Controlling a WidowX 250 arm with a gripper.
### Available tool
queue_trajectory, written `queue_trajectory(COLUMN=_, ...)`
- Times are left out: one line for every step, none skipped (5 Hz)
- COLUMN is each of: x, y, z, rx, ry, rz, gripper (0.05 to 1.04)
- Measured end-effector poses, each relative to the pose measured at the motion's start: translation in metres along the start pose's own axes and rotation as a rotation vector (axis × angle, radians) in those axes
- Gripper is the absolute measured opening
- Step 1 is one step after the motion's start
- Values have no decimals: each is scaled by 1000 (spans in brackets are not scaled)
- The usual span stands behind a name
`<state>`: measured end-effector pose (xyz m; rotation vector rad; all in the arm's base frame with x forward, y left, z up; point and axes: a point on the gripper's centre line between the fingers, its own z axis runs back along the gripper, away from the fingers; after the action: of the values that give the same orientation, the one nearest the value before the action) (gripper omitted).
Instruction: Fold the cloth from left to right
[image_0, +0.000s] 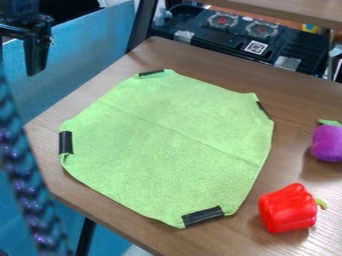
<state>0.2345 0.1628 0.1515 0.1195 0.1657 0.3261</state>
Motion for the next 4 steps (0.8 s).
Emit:
queue_trajectory(x=2, y=-3, z=-8, rx=-14, ry=28, rz=-13, gripper=999)
queue_trajectory(x=1, y=21, z=-17, rx=-176, ry=-27, rz=24, gripper=999)
queue_trajectory(x=2, y=47, z=-35, rx=-314, ry=-66, rz=135, gripper=999)
queue_trajectory(x=2, y=53, z=-54, rx=-386, ry=-143, rz=226, gripper=999)
